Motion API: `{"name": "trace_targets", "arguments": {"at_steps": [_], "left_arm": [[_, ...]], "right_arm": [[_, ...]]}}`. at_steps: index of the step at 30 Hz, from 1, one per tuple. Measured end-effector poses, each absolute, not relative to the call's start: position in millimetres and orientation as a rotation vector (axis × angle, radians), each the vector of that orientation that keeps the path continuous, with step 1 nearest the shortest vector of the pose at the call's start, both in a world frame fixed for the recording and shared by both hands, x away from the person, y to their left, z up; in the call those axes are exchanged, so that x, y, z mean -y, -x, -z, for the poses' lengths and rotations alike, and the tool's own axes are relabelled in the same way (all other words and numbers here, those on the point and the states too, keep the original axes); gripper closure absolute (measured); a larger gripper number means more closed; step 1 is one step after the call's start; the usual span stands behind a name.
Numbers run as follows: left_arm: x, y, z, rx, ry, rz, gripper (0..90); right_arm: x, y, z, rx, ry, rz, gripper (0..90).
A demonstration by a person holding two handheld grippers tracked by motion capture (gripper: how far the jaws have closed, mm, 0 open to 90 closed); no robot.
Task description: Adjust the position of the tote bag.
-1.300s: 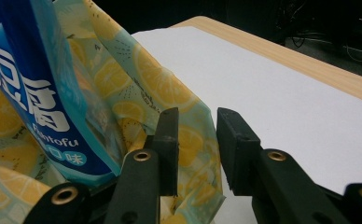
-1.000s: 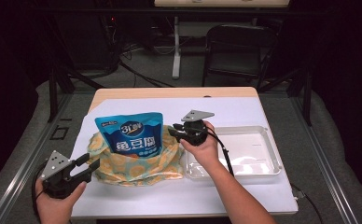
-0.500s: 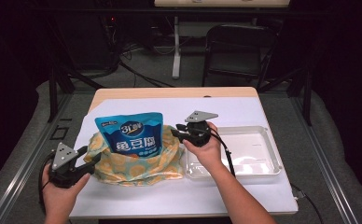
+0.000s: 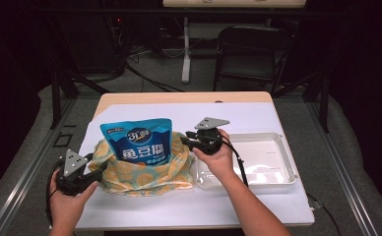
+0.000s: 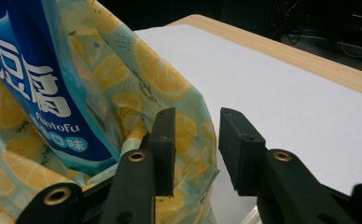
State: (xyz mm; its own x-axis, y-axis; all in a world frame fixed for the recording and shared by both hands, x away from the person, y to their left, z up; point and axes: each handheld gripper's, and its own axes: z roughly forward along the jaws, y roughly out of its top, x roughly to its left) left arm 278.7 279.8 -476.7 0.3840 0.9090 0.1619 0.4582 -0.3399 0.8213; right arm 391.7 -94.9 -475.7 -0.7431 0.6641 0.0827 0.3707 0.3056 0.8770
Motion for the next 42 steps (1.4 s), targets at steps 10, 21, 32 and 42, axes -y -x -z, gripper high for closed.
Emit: {"name": "trace_targets", "arguments": {"at_steps": [10,21,32,42], "left_arm": [[-274.1,-287.0,470.2,-1.152,-1.954,-0.869,47.6],[-268.1,-299.4,459.9,-1.116,-1.926,-0.839,77.6],[-275.7,-324.5,459.1,-1.165,-1.853,-0.751,90.0],[-281.6,-344.0,467.8,-1.208,-1.808,-0.676,90.0]], "right_arm": [[93.7,-391.5,476.7,-2.288,-0.929,-1.409,66.5],[93.2,-390.6,476.8,-2.284,-0.928,-1.411,66.3],[94.6,-386.5,475.4,-2.267,-0.914,-1.409,59.7],[104.4,-380.4,472.8,-2.242,-0.943,-1.434,54.5]]}}
